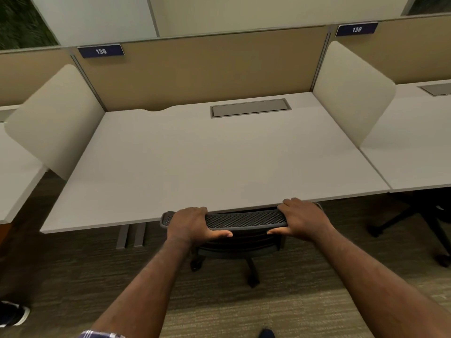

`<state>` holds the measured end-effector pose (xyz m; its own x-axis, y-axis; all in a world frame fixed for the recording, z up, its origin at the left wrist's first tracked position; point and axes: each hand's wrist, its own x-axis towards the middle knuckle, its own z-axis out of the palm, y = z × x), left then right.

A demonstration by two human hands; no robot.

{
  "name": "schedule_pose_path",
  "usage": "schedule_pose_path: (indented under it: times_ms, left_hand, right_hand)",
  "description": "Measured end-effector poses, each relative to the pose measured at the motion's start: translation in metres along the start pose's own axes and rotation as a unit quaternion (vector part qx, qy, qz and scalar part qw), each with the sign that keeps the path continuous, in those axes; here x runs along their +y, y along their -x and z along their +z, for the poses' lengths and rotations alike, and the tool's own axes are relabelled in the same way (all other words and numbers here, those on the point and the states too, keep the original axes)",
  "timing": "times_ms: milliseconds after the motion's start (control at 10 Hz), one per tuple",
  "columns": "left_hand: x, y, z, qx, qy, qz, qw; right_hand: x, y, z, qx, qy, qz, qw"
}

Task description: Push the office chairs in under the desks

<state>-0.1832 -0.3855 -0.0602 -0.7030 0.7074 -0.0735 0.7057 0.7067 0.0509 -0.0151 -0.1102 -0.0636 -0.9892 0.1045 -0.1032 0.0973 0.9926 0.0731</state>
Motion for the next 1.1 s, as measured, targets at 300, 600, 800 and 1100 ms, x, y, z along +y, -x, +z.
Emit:
schedule_pose_path:
  times_ms: [300,600,800,1100]
  left_hand:
    - [0.029,-0.013,0.001,0.002,0.004,-0.027,1.000]
    - [0.034,-0.011,-0.002,-0.009,0.006,-0.036,0.999]
    - [0.035,-0.007,-0.007,-0.011,0.012,-0.043,0.999]
    - [0.026,-0.016,-0.013,-0.003,0.072,0.006,0.997]
  right_hand:
    - [0.036,-0.011,0.000,-0.018,0.010,-0.019,1.000]
    - [0.037,-0.008,0.001,-0.008,-0.001,-0.021,1.000]
    - [0.032,-0.002,-0.001,-0.008,0.002,0.004,1.000]
    - [0.014,0.022,0.005,-0.021,0.018,0.129,0.991]
